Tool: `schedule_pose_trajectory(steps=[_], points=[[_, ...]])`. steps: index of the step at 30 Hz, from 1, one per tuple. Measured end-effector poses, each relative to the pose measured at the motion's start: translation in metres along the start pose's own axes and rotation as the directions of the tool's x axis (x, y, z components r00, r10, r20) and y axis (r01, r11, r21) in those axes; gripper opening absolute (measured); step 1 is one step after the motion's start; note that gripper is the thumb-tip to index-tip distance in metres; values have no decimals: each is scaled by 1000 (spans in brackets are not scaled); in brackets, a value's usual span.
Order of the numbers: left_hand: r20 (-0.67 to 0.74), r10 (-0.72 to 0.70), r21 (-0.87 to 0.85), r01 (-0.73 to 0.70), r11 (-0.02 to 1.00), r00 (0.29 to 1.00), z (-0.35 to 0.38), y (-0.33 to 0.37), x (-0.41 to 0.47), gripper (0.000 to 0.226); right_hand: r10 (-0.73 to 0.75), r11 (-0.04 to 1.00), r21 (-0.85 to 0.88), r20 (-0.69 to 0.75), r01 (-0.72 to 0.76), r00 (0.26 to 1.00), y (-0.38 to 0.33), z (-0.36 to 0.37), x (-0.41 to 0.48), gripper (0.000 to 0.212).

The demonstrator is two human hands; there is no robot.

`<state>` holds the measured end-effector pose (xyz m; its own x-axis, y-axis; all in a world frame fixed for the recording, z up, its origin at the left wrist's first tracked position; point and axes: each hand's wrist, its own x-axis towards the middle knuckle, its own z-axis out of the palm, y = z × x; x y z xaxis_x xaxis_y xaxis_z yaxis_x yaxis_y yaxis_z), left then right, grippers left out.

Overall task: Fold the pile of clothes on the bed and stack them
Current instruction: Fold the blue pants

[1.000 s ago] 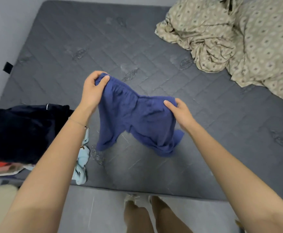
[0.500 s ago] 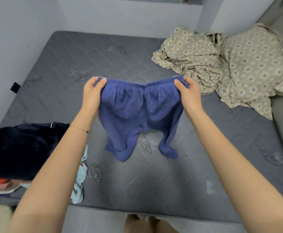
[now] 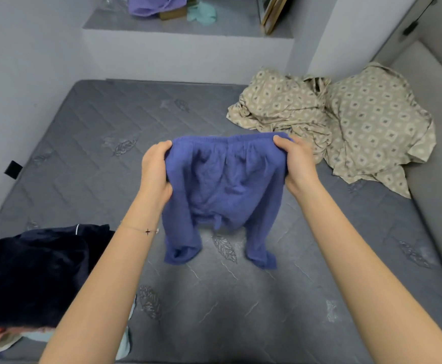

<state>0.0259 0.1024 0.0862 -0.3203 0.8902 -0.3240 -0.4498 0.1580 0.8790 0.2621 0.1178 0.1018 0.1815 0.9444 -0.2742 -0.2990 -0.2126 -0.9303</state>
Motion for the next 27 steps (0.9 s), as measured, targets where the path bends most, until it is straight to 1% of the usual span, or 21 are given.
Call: schedule_pose_trajectory(steps=[1,2,3,4,6,8,10,12,14,15,17,18,19,20,21,22,23,24,25,26,27], points=[[-18,83,125,-80,989,996,8,-6,-4,28,12,999,-52,-20,-13,1000,6,4,-2,18],[8,164,235,-161,958,986,15,-14,-9,27,18,992,-121,-24,-21,1000,12,8,-4,22],[62,217,305,-226,925,974,21,-22,-14,26,16,977,-210,-4,-16,1000,18,12,-6,25],[129,236,336,-267,903,963,26,-29,-20,25,5,956,-294,43,8,999,23,16,-10,26],[262,208,341,-292,893,942,32,-42,-27,17,-49,908,-403,164,112,985,34,24,-16,27],[335,143,305,-251,919,931,34,-53,-30,10,-91,860,-469,246,201,965,43,30,-23,23],[362,114,305,-233,923,925,30,-60,-29,15,-103,839,-493,272,231,957,51,33,-30,19],[402,113,355,-268,895,908,22,-67,-26,27,-68,826,-524,276,210,959,57,31,-31,24],[437,131,444,-341,829,890,12,-72,-25,36,22,832,-538,279,137,960,60,31,-32,19],[452,149,477,-379,793,879,8,-73,-24,34,68,860,-504,264,78,962,61,32,-32,14],[471,187,502,-436,747,862,2,-75,-23,22,159,940,-330,197,-88,967,60,36,-33,6],[466,209,510,-454,730,860,0,-75,-22,19,196,959,-236,161,-155,967,60,36,-33,4],[458,230,515,-467,719,859,-1,-75,-22,17,229,961,-188,127,-204,965,61,35,-32,6],[456,247,516,-481,709,855,-3,-73,-23,17,263,950,-200,91,-241,960,64,33,-32,18],[466,257,511,-494,703,847,-4,-72,-25,16,291,931,-247,55,-270,955,67,32,-32,32],[489,253,502,-506,701,835,-5,-70,-28,15,319,910,-289,30,-297,947,70,30,-33,42],[527,232,487,-514,705,817,-7,-70,-32,12,360,892,-304,30,-335,932,73,29,-34,45],[576,196,488,-526,696,794,-9,-70,-36,6,404,883,-284,53,-375,913,76,28,-34,42],[622,157,505,-546,668,767,-12,-72,-40,6,438,881,-237,77,-410,896,77,29,-35,38],[667,117,532,-581,617,736,-16,-74,-43,14,450,881,-200,81,-428,889,78,30,-35,36],[709,72,554,-617,558,702,-20,-76,-45,21,443,883,-202,64,-423,894,81,31,-34,34]])
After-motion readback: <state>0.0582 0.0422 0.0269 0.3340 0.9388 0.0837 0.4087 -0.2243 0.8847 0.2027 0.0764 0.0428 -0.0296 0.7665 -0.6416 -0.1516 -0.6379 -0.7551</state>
